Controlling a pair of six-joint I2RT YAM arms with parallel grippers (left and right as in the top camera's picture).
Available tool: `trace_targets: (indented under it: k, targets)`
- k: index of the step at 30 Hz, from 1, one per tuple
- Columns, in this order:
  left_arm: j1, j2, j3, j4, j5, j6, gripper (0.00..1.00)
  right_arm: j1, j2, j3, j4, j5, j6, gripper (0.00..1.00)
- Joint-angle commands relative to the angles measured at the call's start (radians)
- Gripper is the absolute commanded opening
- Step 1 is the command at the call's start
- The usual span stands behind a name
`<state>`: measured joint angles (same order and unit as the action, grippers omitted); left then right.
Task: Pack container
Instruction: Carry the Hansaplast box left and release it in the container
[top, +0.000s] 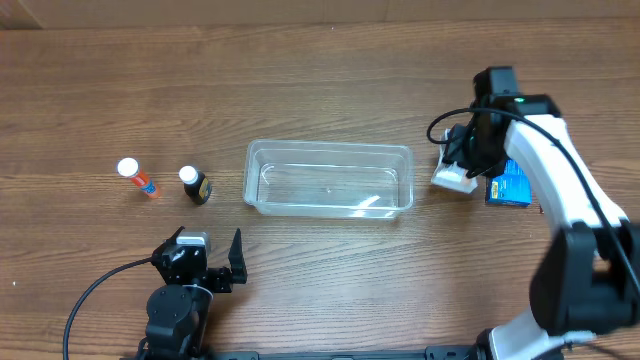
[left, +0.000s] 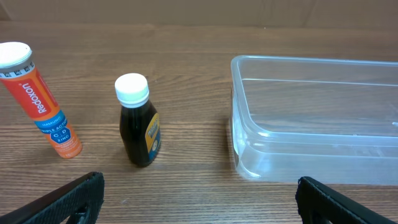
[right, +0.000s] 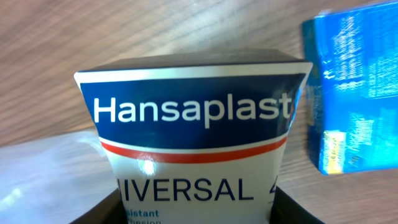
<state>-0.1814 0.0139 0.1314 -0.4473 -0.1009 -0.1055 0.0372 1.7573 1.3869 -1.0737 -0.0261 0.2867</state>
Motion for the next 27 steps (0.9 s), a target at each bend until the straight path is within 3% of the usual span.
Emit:
trace_targets:
  k: [1,6,13,27]
  targets:
    - [0.005,-0.009,-0.004,0.004,0.005,-0.014,1.0,0.032,-0.197,0.075,-0.053,-0.006,0.007,0.49]
    - [0.005,-0.009,-0.004,0.004,0.005,-0.014,1.0,0.149,-0.295,0.074,-0.114,-0.018,0.016,0.47]
    - [0.005,-0.009,-0.004,0.004,0.005,-0.014,1.0,0.406,-0.198,0.063,-0.042,0.051,0.188,0.47]
    - [0.005,-0.009,-0.004,0.004,0.005,-0.014,1.0,0.438,0.086,0.023,0.034,0.075,0.216,0.47]
